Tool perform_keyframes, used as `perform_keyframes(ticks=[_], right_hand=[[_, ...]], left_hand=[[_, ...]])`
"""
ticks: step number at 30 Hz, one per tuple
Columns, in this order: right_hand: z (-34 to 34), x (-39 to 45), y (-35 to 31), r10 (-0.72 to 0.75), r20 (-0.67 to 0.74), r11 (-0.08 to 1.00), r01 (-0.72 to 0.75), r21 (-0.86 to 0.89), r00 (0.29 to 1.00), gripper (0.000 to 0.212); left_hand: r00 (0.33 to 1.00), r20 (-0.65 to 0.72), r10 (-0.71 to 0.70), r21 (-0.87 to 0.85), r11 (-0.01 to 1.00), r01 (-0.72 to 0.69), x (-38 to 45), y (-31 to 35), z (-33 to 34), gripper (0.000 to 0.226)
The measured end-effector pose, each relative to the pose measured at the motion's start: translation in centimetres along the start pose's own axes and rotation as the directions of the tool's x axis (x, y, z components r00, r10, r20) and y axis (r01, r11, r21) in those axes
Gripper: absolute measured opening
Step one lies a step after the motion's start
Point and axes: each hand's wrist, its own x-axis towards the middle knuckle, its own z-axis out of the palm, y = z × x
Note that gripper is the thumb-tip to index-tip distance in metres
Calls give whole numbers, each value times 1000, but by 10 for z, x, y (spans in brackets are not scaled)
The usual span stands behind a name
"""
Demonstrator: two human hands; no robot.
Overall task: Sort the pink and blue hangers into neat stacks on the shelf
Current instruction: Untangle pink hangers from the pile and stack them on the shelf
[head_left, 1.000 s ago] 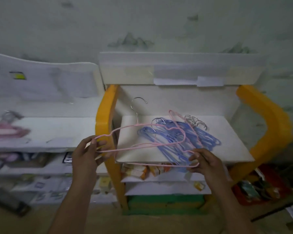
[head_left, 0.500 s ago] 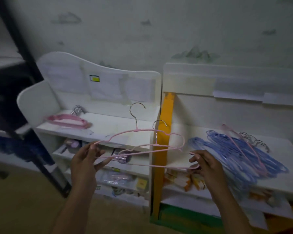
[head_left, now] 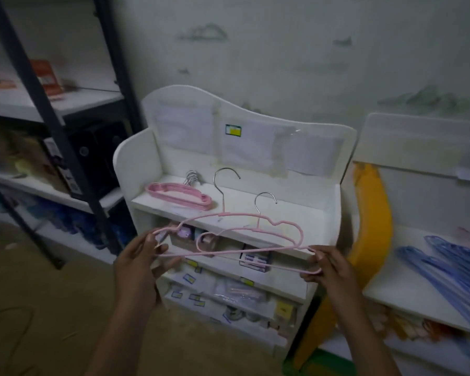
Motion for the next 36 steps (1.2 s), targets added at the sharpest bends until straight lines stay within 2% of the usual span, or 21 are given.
perform_keyframes(ticks=[6,13,17,26,36], right_hand=[[62,14,2,-25,70,999,27,-30,997,19],[101,51,7,-19,104,1000,20,-12,994,20],[127,85,16,-37,128,998,43,-42,991,20],[184,189,12,-16,196,998,4,61,980,20],[223,251,25,20,205,996,-36,76,979,18]], left_hand=[[997,-72,40,42,998,-37,30,16,-41,20],[988,-155,26,25,999,-22,66,14,-49,20],[978,-204,41,37,999,-34,96,14,-46,19],[969,-225,97,61,994,-86,182,32,-20,24],[967,-241,86,70,995,-71,257,29,1,25]])
